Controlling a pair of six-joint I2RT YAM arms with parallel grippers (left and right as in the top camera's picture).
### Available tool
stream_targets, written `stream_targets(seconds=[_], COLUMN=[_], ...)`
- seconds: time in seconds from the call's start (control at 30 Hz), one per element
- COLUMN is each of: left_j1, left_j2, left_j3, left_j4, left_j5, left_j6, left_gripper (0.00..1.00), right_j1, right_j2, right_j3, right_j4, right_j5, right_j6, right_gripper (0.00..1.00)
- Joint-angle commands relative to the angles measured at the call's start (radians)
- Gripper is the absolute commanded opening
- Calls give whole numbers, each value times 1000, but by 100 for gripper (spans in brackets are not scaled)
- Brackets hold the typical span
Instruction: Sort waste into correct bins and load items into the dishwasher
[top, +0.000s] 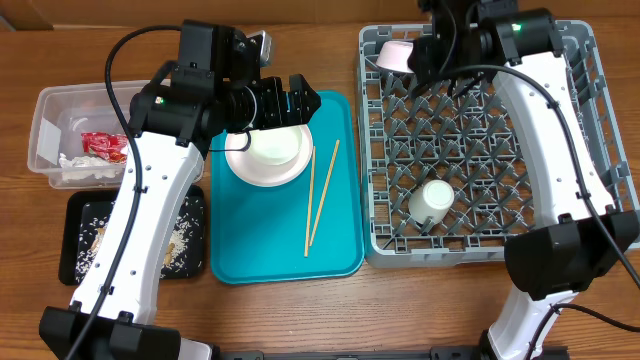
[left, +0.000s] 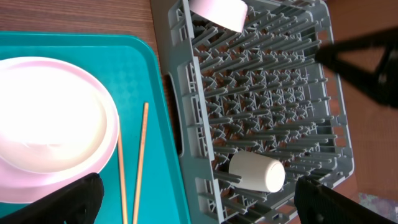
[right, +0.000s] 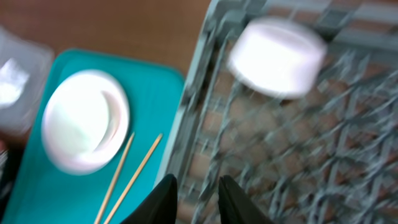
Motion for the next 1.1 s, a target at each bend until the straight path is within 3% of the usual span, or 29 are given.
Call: stream_targets(seconds=[0.0,0.03,0.1,0.2,0.33,0.53,0.63,0.77,0.9,1.07], left_j1=[3,3,3,5,5,5,5,4,3,4], left_j2=[-10,-10,-10,-10,-10,-10,-10,14,73,190], left_j3=[21,21,21,21,21,21,20,8,4,4], left_j4=[0,4,45,59,3,-103,-135,-140,-150,-129], left_j5=[-6,-5,-14,-55,-145,-425,-476,-484,-488,-555], left_j6=[19,15,16,16,20,20,34,24,11,-15], left_gripper=[100,100,100,100,100,100,100,73,66,66], right_j1=[3,3,3,3,2,3,3,3,3,2], right_j2=[0,0,0,0,0,0,0,0,0,0], right_j3=[2,2,2,2,2,1,1,1,0,0], right_j4=[-58,-82,-124,-183,-208,-211,-215,-228,-240,-243], right_j5=[-80,-80,-80,-79,-79,-79,-79,-79,-79,-74], right_j6=[4,4,4,3,3,3,3,3,3,3], right_gripper=[31,37,58,65,68,68,68,68,69,69])
